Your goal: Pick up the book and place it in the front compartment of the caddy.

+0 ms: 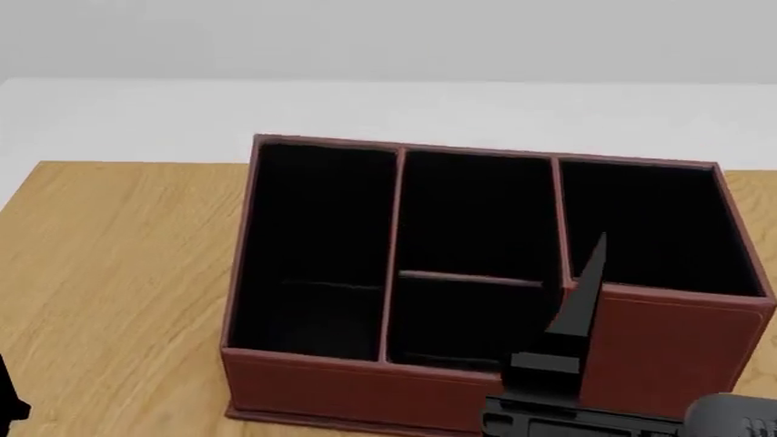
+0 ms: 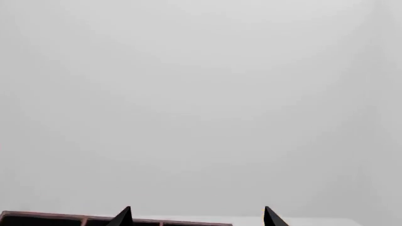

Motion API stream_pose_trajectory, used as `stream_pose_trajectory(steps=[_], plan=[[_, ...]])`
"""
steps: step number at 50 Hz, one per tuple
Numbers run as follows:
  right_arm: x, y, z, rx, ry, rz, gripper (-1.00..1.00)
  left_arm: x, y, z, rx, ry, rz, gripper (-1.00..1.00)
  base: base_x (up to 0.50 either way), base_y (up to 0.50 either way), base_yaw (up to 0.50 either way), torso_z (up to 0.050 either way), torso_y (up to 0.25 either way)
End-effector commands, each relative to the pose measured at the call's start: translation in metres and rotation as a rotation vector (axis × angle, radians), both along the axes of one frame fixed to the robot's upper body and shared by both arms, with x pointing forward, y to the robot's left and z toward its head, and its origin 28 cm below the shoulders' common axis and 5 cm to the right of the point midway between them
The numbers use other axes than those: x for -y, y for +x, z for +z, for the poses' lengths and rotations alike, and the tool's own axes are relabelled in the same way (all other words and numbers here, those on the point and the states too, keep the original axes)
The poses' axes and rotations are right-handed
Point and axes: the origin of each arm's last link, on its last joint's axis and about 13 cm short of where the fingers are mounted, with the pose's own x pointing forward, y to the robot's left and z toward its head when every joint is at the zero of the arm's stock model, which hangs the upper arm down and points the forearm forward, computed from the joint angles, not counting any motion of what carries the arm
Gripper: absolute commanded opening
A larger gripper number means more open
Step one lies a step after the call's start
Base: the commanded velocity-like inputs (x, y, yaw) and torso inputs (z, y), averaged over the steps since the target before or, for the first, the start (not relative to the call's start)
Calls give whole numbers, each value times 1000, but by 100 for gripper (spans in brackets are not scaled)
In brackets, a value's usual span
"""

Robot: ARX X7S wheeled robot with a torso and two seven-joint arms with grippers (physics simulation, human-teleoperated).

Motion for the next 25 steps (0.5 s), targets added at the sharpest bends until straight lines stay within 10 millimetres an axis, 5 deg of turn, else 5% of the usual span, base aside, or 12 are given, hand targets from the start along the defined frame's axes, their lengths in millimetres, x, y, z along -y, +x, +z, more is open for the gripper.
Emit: stream_pose_trajectory(steps=[1, 25], plan=[[0, 0, 0, 0, -2, -2, 100, 0, -2, 1, 2, 2, 1, 100, 379, 0, 0, 0, 0], [2, -4, 4, 15, -5, -5, 100, 2, -1, 1, 6, 67, 21, 100, 30, 0, 0, 0, -36]])
